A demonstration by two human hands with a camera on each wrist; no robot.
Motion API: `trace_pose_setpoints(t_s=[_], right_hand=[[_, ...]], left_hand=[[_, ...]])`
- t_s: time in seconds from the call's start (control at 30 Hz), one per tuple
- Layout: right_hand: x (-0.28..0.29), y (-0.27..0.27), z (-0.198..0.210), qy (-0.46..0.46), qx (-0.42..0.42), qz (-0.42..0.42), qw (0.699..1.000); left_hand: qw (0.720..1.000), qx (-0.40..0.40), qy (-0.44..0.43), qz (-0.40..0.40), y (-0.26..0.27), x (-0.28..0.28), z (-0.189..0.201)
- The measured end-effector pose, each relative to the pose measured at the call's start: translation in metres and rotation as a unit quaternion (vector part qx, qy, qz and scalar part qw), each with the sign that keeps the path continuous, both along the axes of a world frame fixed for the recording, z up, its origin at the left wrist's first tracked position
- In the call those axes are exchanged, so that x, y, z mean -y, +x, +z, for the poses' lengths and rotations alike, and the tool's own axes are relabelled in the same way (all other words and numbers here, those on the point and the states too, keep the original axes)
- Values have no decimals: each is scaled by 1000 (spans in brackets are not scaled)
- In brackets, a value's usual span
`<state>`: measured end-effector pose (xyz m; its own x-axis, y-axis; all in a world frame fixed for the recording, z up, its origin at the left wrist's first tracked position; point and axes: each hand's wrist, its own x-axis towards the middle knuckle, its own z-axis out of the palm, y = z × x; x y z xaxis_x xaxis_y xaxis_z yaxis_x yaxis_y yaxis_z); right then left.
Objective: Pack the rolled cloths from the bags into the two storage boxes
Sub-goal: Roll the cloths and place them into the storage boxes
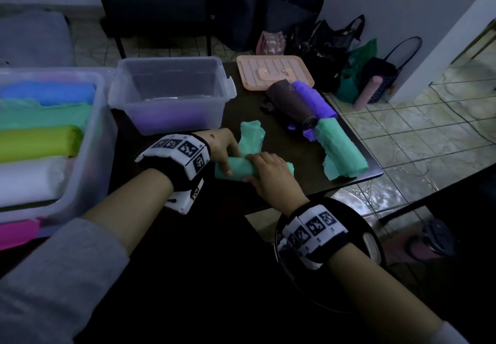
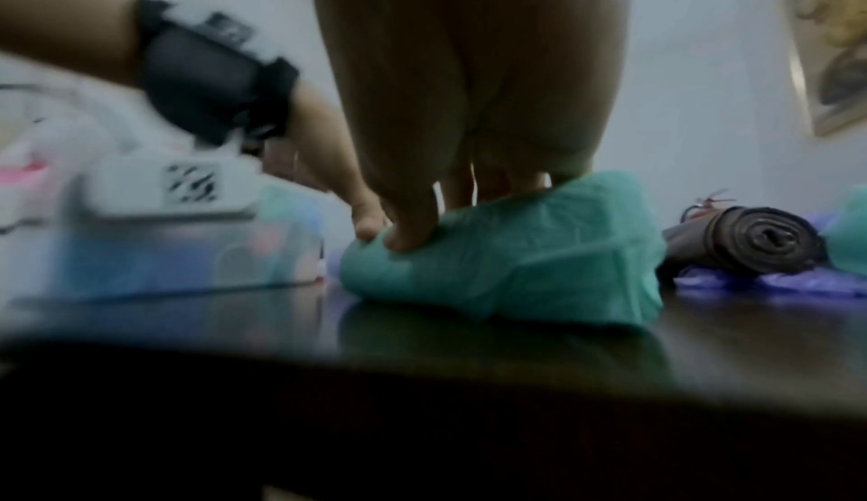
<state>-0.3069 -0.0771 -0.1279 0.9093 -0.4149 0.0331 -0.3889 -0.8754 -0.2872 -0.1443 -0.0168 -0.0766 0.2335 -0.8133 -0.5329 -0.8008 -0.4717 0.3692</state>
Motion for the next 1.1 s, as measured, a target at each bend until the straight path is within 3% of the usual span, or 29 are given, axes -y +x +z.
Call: trace_pose_setpoints(t_s=[0.17, 0.33, 0.43, 0.57, 0.73, 0.87, 0.97, 1.1], right_hand=[[21, 21, 16, 97, -117, -35, 988], [31, 28, 18, 118, -149, -47, 981], [29, 27, 19, 120, -88, -55, 987], [13, 23, 13, 33, -1, -51, 998], [-3, 10, 0, -2, -11, -9, 1000], [-4, 4, 1, 58, 22, -16, 998], [2, 7, 9, 120, -6, -17, 993], [14, 16, 24, 109, -102, -30, 988]], left_hand=[[988, 12, -148, 51, 0, -13, -5], [991, 40, -126, 33, -6, -14, -14], [988, 54, -140, 37, -6, -12, -19], [991, 38, -119, 43, -3, -7, -14], [997, 11, -75, 28, 4, -9, -8], [999, -5, -49, 20, 5, -14, -6], [996, 0, -78, 36, 1, -16, -8], [986, 66, -143, 56, -2, -15, -13]])
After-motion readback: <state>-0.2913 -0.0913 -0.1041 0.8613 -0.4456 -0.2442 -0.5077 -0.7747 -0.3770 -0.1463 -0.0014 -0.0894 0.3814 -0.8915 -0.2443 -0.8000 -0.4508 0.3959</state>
